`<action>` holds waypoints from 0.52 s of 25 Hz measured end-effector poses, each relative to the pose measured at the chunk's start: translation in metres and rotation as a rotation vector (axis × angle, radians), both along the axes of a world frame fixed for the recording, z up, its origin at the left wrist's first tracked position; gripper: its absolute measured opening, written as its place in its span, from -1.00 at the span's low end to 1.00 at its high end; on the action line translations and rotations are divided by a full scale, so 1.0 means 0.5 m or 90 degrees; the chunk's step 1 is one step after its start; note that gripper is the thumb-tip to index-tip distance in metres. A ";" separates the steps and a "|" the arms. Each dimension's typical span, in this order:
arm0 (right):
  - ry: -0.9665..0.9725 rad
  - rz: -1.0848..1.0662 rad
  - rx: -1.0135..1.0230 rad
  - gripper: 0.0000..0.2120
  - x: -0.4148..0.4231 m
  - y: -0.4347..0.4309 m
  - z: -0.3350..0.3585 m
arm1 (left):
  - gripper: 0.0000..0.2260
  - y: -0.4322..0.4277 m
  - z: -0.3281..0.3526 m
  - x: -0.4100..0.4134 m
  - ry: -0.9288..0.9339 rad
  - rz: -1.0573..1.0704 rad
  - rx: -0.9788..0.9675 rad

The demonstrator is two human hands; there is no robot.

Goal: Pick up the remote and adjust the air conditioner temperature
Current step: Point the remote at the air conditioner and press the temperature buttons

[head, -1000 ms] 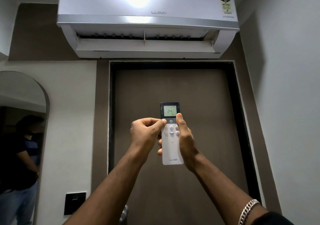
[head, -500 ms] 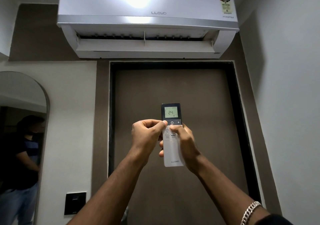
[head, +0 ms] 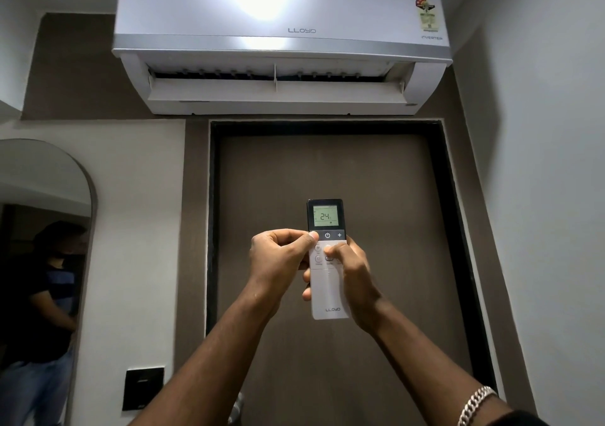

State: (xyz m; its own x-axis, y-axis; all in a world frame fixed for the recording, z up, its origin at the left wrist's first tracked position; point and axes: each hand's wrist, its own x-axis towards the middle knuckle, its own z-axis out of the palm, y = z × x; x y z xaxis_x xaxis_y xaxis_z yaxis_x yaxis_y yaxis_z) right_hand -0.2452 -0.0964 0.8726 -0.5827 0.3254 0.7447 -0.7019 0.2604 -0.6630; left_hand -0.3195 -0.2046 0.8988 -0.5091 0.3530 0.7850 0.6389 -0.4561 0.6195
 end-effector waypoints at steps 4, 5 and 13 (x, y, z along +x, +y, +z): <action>0.019 0.001 -0.011 -0.66 0.000 -0.001 0.001 | -0.83 0.000 -0.001 0.001 0.005 -0.004 -0.002; 0.020 0.003 -0.013 -0.65 -0.001 -0.001 0.000 | -0.83 0.000 -0.001 0.002 0.009 -0.004 -0.003; 0.013 -0.012 -0.017 -0.57 0.001 0.005 0.004 | -0.81 0.003 0.005 0.006 0.013 -0.009 -0.002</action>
